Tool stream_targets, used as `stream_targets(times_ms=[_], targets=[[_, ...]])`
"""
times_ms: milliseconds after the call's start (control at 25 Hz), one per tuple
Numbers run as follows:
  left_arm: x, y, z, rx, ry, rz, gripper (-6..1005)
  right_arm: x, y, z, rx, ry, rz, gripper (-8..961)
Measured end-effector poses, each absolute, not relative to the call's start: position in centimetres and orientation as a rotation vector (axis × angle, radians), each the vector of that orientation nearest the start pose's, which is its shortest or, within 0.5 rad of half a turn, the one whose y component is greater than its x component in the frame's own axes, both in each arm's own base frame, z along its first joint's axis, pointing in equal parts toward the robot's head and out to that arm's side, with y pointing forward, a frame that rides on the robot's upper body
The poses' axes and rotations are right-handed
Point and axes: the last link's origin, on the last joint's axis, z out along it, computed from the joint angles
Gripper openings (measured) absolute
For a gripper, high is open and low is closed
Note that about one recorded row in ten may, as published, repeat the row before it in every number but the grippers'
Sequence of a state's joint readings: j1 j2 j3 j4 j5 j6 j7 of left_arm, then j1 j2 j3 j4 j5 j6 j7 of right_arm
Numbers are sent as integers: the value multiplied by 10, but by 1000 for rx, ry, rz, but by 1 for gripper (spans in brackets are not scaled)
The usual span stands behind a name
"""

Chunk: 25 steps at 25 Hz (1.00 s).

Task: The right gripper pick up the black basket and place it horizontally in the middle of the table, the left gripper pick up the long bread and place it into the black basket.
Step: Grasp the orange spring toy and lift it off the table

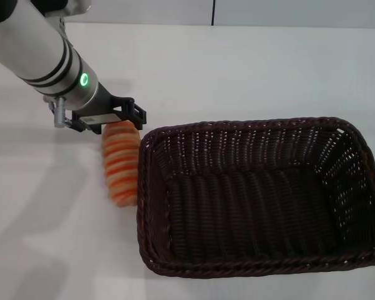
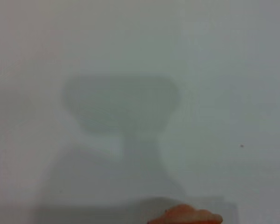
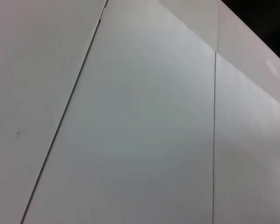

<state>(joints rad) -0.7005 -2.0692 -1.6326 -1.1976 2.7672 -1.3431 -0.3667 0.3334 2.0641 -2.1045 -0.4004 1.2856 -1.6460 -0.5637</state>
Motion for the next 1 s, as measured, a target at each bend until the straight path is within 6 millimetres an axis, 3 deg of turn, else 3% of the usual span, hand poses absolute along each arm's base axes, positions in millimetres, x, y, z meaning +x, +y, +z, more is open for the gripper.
stream_targets(times_ms=[520,1000], targets=[[-192,391,-31,-1825,-1667,281,764,324,293,95,-792,90,409,325],[-189,390,-39,-1852,-1617,315,753,323,292,97,-792,79,414,326]])
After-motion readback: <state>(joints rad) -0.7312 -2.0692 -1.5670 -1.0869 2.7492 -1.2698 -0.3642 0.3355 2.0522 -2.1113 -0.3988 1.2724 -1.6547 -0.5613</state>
